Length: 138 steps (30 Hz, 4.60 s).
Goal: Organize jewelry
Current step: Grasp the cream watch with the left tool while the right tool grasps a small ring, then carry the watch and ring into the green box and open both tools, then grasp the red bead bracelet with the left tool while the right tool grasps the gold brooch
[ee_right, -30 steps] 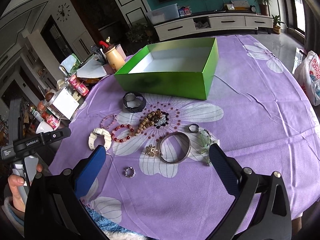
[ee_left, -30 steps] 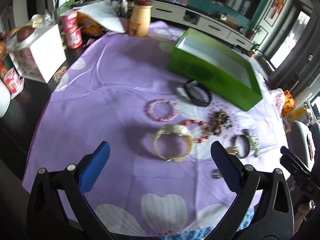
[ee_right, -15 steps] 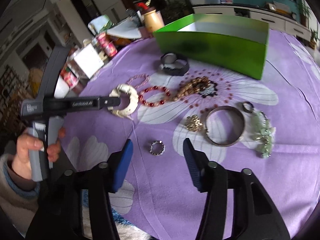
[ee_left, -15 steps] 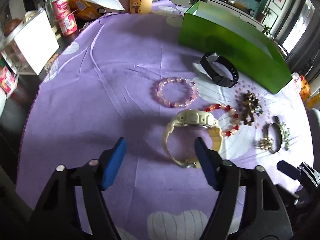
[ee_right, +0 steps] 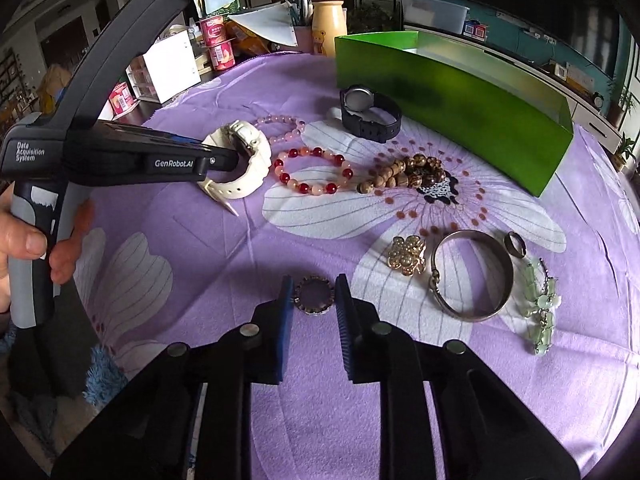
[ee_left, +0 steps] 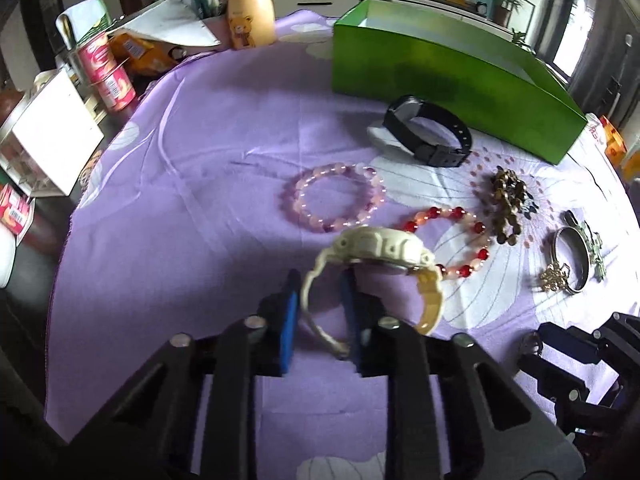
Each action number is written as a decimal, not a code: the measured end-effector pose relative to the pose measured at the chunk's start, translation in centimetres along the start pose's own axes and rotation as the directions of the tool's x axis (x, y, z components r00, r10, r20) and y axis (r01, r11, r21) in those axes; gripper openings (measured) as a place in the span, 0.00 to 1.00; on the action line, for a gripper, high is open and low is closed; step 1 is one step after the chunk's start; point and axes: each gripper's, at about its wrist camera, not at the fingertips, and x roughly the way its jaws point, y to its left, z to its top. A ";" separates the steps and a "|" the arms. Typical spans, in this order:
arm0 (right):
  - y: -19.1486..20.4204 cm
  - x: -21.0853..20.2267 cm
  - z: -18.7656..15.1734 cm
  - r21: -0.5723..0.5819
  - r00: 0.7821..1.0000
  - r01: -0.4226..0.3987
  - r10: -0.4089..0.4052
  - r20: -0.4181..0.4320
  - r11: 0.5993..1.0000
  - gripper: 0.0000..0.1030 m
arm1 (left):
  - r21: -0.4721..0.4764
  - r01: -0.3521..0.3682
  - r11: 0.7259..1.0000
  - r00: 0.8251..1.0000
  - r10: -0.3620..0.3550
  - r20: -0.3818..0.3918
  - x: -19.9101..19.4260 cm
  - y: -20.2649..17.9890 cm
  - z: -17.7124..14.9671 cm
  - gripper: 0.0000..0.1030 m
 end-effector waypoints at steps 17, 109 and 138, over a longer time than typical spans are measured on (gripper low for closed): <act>-3.7 -4.0 2.3 0.102 0.991 -0.010 -0.004 0.135 0.995 0.20 | -0.023 0.158 0.987 0.984 -0.156 0.091 -4.6 -0.6 2.5 0.10; -5.0 -0.4 1.3 0.120 0.998 -0.013 0.006 0.060 0.993 0.33 | 0.013 0.196 0.981 0.981 -0.196 -0.015 1.3 -3.8 1.9 0.27; -5.1 -1.8 1.9 0.112 0.989 0.015 -0.031 0.141 0.994 0.20 | 0.072 0.172 0.982 0.982 -0.177 0.070 -1.7 -5.3 2.5 0.07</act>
